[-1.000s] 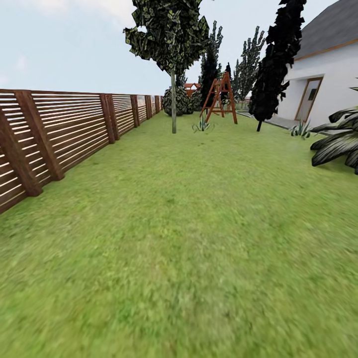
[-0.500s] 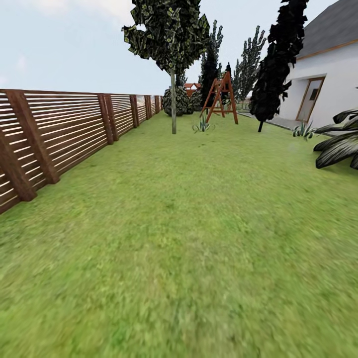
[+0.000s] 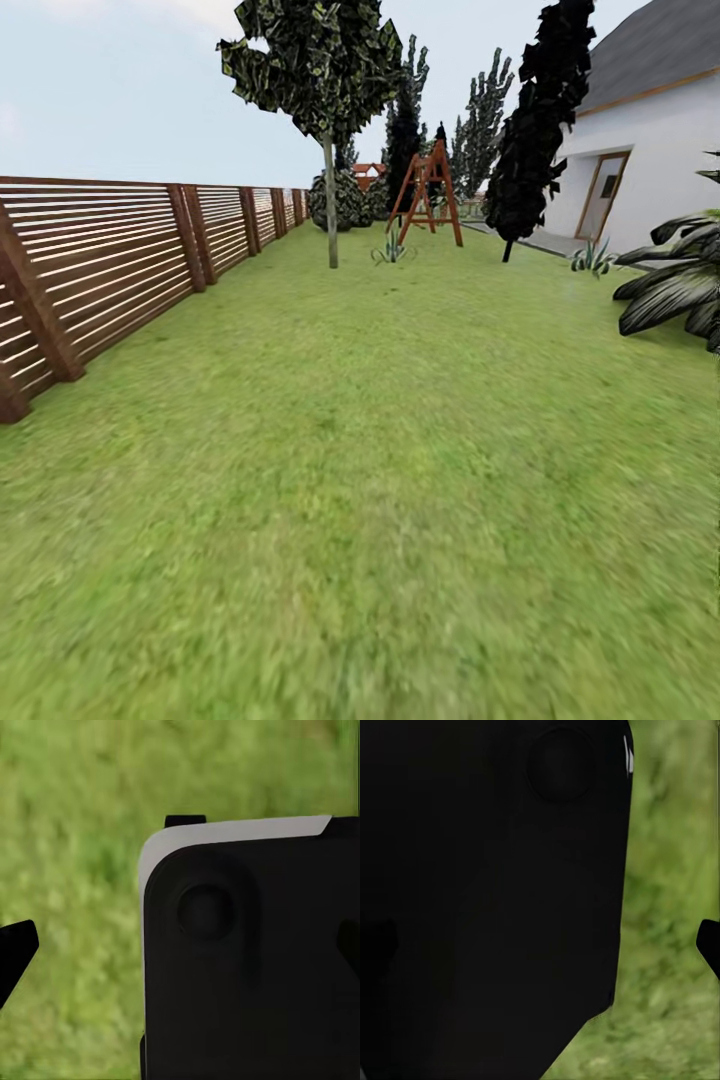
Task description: Take the three Easter eggs out of the wicker basket on the lawn in the garden, then place them on the lawn next to a single tree (choose any tree) so that all three eggs are next to the same tree and none are left in the basket.
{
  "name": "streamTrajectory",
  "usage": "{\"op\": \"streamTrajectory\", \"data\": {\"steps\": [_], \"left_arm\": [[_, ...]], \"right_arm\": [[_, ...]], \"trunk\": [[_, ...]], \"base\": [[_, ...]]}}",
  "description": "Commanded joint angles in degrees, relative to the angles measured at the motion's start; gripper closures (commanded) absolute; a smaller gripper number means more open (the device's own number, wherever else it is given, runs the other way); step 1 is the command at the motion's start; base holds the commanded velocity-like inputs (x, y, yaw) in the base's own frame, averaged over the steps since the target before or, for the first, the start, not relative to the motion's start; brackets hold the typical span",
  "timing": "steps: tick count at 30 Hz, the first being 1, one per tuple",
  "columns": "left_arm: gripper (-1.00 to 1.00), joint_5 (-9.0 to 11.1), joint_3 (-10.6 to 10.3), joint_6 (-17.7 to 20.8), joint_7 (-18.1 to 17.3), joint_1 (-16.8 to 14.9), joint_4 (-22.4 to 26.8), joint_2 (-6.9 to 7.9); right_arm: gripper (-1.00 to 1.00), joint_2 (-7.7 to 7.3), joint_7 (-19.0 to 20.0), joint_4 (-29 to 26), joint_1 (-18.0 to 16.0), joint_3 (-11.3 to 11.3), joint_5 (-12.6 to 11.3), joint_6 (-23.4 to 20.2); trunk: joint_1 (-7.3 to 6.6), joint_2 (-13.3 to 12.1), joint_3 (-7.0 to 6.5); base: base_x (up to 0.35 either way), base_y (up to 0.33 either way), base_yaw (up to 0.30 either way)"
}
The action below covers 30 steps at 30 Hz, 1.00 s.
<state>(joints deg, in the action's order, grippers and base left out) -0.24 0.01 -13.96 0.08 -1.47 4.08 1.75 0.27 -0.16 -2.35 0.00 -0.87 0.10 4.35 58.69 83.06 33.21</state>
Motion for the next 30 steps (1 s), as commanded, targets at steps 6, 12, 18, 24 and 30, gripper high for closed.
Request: {"op": "streamTrajectory", "data": {"steps": [6,12,18,24,30], "left_arm": [[-1.00,0.0,0.0,-0.2,0.0,0.0,0.0,0.01],[-1.00,0.0,0.0,-0.2,0.0,0.0,0.0,0.01],[-1.00,0.0,0.0,-0.2,0.0,0.0,0.0,0.01],[-1.00,0.0,0.0,-0.2,0.0,0.0,0.0,0.01],[-1.00,0.0,0.0,-0.2,0.0,0.0,0.0,0.01]], "right_arm": [[-1.00,-0.08,0.0,-0.1,0.0,0.0,0.1,0.1],[-1.00,-0.07,0.0,0.1,0.0,-0.1,0.1,0.1],[-1.00,0.09,0.0,-0.2,0.0,-0.2,-0.2,0.1],[-1.00,0.17,0.0,-0.2,0.0,0.0,-0.1,0.1],[-1.00,0.17,0.0,-0.2,0.0,0.0,0.1,0.1]], "trunk": [[0.03,0.0,0.06],[0.03,0.0,0.06],[0.03,0.0,0.06],[0.03,0.0,0.06],[0.03,0.0,0.06]], "base": [[0.336,0.000,-0.166],[0.336,0.000,-0.037],[0.336,0.000,-0.005],[0.336,0.000,-0.001],[0.336,0.000,0.000]]}}
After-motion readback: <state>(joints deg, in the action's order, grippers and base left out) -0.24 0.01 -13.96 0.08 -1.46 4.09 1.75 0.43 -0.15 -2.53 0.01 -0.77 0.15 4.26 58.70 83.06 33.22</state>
